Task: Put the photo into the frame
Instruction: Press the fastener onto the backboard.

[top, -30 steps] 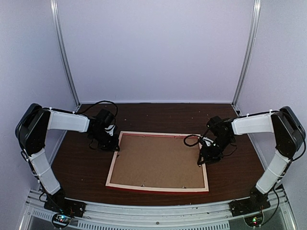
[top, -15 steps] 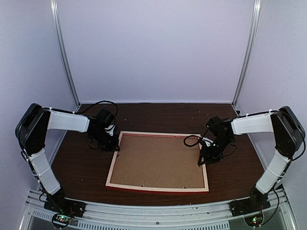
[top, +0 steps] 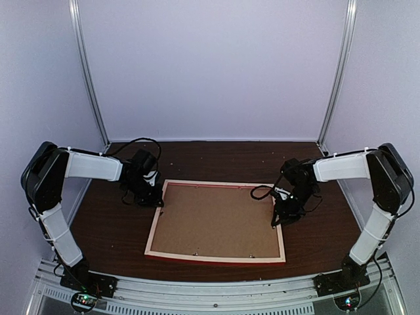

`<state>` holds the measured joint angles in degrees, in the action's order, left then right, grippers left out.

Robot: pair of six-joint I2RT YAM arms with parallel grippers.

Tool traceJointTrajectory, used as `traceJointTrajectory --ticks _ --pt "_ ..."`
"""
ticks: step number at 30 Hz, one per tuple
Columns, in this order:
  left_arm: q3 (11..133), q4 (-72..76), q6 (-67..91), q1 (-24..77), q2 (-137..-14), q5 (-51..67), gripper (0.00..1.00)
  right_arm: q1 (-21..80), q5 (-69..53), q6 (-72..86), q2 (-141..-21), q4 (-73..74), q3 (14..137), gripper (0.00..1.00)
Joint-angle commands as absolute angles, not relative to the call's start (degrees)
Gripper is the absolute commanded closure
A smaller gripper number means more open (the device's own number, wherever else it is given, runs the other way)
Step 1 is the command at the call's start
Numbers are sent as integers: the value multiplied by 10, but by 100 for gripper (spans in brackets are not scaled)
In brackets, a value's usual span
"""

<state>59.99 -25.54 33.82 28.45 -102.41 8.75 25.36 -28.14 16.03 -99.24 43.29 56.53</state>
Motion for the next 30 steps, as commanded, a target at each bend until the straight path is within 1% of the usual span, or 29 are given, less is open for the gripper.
traceJointTrajectory --ticks 1,6,14,17,24,30 --pt "598 -274 321 285 -1022 86 89 259 -213 147 -1054 472 540 69" --pt "599 -276 321 285 -1021 86 89 260 -207 146 -1066 478 553 68" --pt "594 -275 322 285 -1018 84 89 261 -196 145 -1082 487 576 61" --pt "590 -275 322 285 -1017 84 89 261 -198 142 -1083 491 581 60" --pt "588 -273 323 285 -1016 85 89 260 -196 132 -1089 497 587 66" --pt "586 -272 323 285 -1016 86 89 260 -195 130 -1097 502 595 74"
